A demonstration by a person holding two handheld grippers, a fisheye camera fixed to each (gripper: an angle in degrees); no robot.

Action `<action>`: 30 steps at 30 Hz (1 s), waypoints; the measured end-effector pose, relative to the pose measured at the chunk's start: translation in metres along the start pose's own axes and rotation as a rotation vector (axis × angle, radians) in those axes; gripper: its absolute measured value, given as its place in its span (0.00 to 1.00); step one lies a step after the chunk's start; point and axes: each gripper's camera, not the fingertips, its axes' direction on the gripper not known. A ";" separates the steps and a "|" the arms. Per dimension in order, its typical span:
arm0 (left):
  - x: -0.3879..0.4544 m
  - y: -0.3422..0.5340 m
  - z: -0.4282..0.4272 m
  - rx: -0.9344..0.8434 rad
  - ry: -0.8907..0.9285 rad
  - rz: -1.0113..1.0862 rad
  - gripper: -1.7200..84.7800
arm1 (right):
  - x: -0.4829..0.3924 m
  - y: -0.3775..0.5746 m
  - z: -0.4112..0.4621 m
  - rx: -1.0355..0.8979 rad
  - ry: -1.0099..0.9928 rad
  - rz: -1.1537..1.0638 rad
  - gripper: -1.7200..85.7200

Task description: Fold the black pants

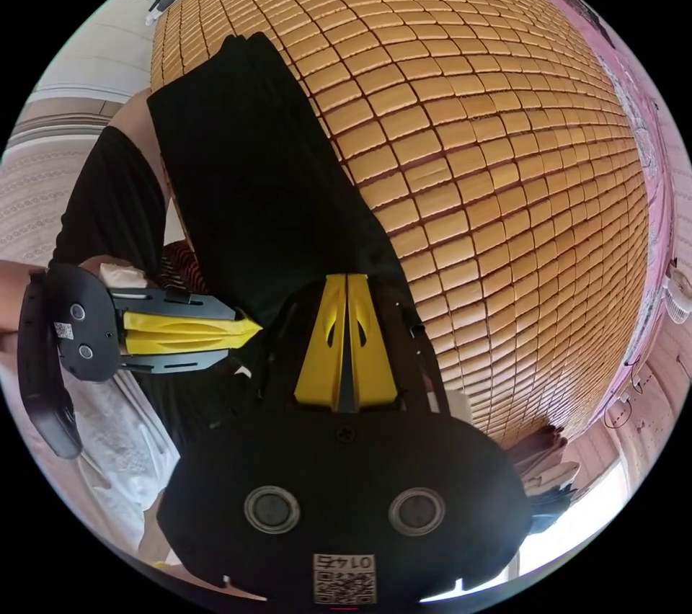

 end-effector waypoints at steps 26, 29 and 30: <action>0.085 0.006 0.014 0.064 0.109 0.221 0.19 | 0.045 0.443 0.111 0.544 -0.548 0.919 0.10; 0.106 -0.005 0.017 0.064 0.079 0.286 0.23 | 0.039 0.467 0.110 0.579 -0.543 0.919 0.04; 0.114 -0.009 0.017 0.071 0.066 0.307 0.23 | 0.038 0.474 0.108 0.606 -0.557 0.917 0.04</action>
